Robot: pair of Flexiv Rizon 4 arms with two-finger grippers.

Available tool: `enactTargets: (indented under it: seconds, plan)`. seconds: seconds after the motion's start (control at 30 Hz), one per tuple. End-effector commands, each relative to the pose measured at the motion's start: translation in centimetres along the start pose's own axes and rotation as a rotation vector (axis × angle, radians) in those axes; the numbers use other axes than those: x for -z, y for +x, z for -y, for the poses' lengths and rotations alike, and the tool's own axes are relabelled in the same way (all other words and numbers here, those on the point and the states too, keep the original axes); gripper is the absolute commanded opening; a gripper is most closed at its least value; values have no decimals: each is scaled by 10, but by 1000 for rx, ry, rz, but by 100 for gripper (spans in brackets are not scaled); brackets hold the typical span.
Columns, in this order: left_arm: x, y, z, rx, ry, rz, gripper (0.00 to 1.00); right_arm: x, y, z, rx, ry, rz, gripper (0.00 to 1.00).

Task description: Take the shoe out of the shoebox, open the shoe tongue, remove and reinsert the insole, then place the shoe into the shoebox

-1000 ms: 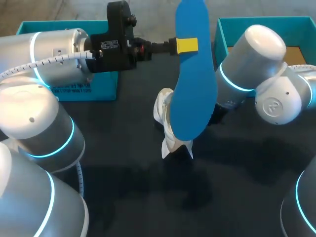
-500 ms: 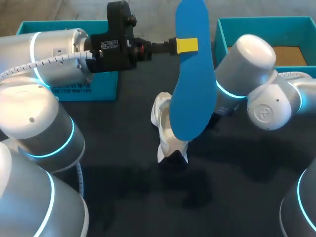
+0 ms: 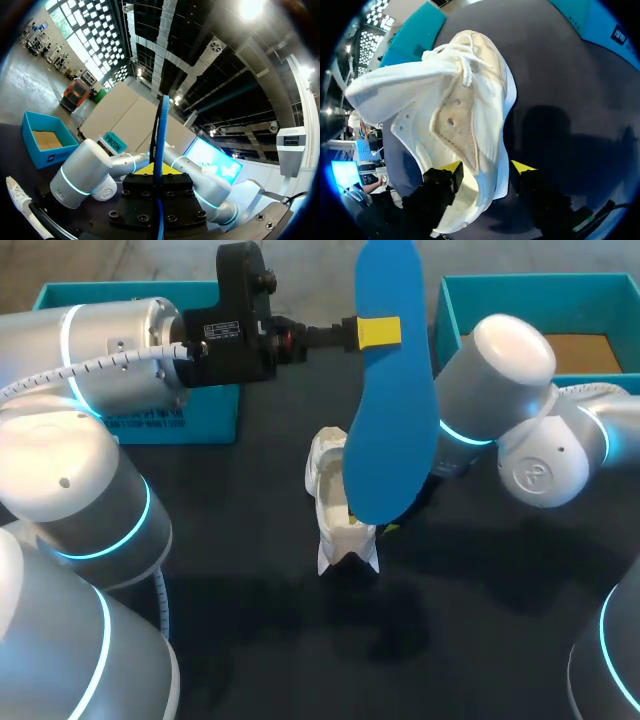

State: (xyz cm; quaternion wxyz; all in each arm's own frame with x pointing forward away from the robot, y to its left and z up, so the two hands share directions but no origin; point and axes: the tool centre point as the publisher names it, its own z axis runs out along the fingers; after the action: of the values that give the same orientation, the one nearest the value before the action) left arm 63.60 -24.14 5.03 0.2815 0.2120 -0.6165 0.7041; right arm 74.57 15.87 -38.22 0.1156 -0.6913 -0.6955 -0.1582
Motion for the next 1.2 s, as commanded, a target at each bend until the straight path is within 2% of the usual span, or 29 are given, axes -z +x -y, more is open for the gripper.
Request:
enactTargets:
  seconds: [0.03,0.2,0.93,1.2]
  plan:
    - [-1,-1,-1,-1,4,-2,0,35,-2,4,8,-37,15,100]
    - [-1,-1,-1,-1,4,-2,0,60,2,-6,73,-82,7,100]
    - [-1,-1,-1,-1,4,-2,0,60,2,-6,73,-82,7,100]
    - [-1,-1,-1,-1,4,-2,0,74,0,-6,51,-104,-70,100]
